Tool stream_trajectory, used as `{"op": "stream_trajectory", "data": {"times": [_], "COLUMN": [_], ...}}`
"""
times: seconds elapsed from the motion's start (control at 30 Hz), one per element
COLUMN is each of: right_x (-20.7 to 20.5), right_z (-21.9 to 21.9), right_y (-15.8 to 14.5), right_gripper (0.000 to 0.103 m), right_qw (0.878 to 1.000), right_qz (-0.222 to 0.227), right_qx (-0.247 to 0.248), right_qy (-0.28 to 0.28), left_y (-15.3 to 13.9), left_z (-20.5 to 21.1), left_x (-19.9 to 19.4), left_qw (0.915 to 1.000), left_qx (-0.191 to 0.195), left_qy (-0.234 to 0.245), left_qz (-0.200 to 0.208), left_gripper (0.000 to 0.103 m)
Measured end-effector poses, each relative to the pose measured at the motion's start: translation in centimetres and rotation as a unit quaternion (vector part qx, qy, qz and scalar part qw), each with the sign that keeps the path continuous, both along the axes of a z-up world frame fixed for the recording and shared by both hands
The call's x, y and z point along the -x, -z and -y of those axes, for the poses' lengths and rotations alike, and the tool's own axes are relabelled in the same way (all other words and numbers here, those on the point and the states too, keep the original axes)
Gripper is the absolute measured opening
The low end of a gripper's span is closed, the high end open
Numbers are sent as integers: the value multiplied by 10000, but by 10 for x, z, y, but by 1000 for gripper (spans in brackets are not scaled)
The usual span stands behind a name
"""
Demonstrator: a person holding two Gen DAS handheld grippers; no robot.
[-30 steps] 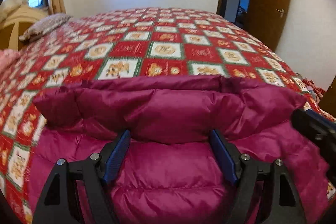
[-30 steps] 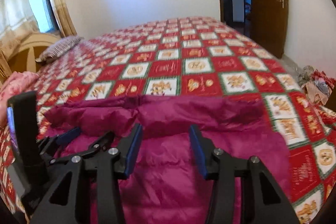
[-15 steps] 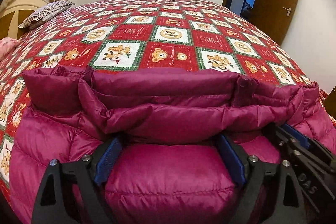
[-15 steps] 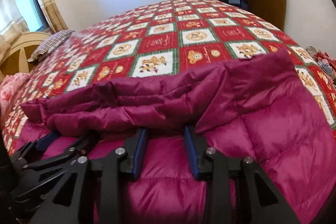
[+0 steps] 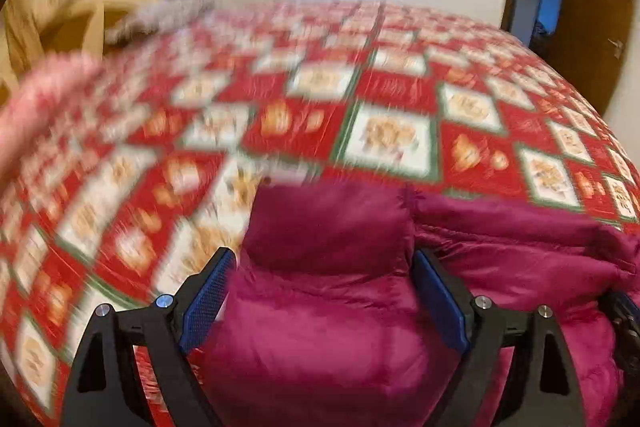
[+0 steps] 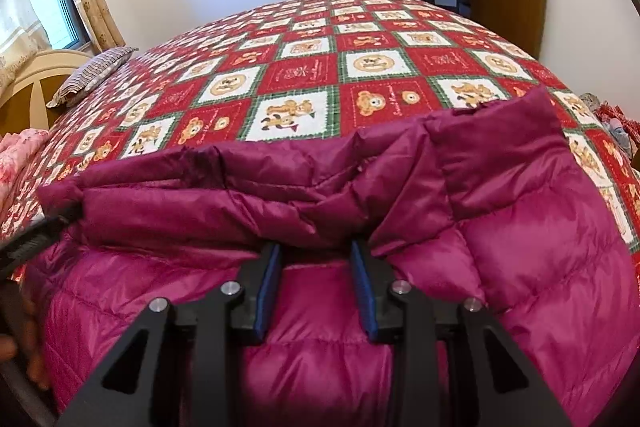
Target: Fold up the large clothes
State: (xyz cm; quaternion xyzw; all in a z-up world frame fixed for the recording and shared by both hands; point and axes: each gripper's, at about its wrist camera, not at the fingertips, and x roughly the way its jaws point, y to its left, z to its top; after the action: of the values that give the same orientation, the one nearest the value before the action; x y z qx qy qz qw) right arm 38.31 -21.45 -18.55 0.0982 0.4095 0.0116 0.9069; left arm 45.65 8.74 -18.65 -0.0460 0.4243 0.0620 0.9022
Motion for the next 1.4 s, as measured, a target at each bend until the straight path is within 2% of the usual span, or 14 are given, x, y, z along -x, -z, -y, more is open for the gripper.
{"op": "stream_trajectory", "data": {"times": [0.03, 0.13, 0.23, 0.3, 0.43, 0.5, 0.87, 0.93, 0.97, 1.03, 1.13, 1.23, 1.3, 1.4], "right_x": [0, 2, 11, 7, -9, -7, -11, -3, 9, 42, 81, 102, 110, 111], "right_z": [1, 9, 31, 54, 97, 112, 115, 111, 107, 91, 56, 14, -21, -61], "right_y": [-1, -16, -47, -51, -13, -1, 2, -8, -18, -41, -61, -63, -59, -46], "right_gripper": [38, 37, 39, 39, 40, 43, 45, 39, 34, 34, 34, 34, 28, 25], "right_qw": [10000, 9997, 9988, 9972, 9954, 9960, 9929, 9923, 9925, 9942, 9950, 9956, 9944, 9929], "right_qz": [-52, -147, 343, 358, -152, -85, -194, -255, -103, 383, 723, 892, 977, 919], "right_qx": [-45, -154, 337, 545, 592, 153, 279, 499, 564, 492, 442, 289, 286, 369], "right_qy": [-18, -125, 104, 360, 744, 876, 1143, 1104, 1080, 871, 523, 72, -278, -662], "left_y": [7, 10, 12, 13, 12, 13, 15, 5, -2, -19, -35, -35, -28, -17], "left_z": [-2, 0, 1, -2, -3, -3, -7, -10, -11, -16, -24, -33, -40, -45], "left_x": [-2, -5, -7, -6, -6, -6, -12, -1, 7, 35, 76, 110, 127, 145], "left_qw": [9999, 9999, 9999, 9999, 9998, 9997, 9990, 9982, 9981, 9974, 9956, 9944, 9951, 9934], "left_qx": [148, 77, 69, 114, 178, 216, 381, 434, 430, 331, 350, 501, 559, 893], "left_qy": [5, -4, -1, -8, 10, 15, 77, 361, 445, 570, 612, 502, 294, 121], "left_qz": [-59, -115, -131, -126, -115, -118, -217, -205, -78, 282, 624, 784, 757, 716], "left_gripper": [91, 93, 94, 94, 96, 97, 102, 102, 102, 102, 102, 102, 102, 102]}}
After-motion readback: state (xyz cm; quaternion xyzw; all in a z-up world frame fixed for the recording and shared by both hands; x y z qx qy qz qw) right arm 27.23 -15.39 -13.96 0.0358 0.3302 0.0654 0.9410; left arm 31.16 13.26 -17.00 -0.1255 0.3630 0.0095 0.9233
